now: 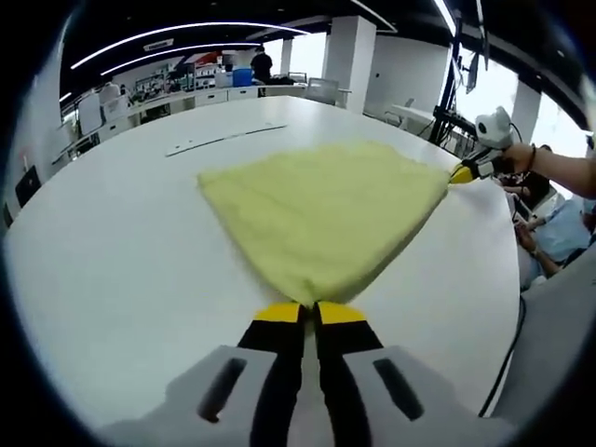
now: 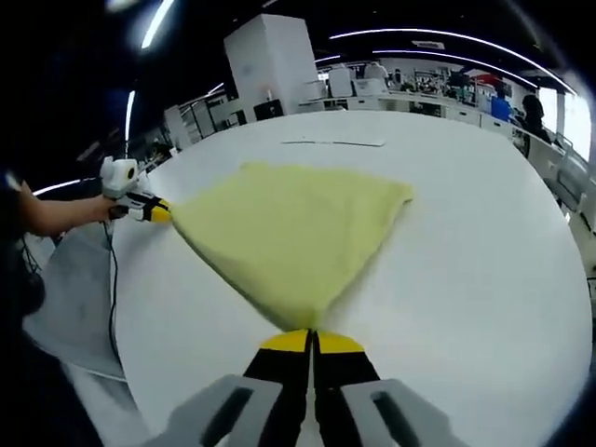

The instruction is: Fold the garment on the visible template until the final outline fits inside the template.

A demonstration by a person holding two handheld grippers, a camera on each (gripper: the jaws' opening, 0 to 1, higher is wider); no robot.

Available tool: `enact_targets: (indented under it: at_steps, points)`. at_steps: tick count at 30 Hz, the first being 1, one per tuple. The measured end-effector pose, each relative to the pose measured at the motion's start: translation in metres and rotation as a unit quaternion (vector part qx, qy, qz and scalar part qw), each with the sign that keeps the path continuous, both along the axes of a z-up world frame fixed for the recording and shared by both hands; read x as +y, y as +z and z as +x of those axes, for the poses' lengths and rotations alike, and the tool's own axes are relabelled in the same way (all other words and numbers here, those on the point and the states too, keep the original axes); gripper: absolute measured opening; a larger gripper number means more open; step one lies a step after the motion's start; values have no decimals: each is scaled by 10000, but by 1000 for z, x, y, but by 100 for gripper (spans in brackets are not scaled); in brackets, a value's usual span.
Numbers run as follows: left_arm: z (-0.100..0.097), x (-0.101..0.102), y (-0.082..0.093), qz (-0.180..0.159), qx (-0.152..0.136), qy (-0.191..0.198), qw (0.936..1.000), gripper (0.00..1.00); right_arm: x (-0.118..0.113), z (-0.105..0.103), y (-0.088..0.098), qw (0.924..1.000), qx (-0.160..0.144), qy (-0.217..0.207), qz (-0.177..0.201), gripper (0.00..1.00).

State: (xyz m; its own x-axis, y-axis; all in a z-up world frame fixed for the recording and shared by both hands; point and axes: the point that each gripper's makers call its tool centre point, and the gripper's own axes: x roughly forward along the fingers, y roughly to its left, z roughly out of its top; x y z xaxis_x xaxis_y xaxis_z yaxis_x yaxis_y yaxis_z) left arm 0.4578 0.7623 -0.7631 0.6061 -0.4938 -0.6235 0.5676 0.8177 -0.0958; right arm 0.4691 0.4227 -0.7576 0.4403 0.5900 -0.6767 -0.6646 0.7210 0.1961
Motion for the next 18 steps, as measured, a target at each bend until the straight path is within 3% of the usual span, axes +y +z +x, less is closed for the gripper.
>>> enact_targets:
  at_steps: [18]
  points:
    - [-22, 3, 3, 123, -17, -14, 9999, 1, 3, -16, -2, 9996, 22, 203, -208, 0]
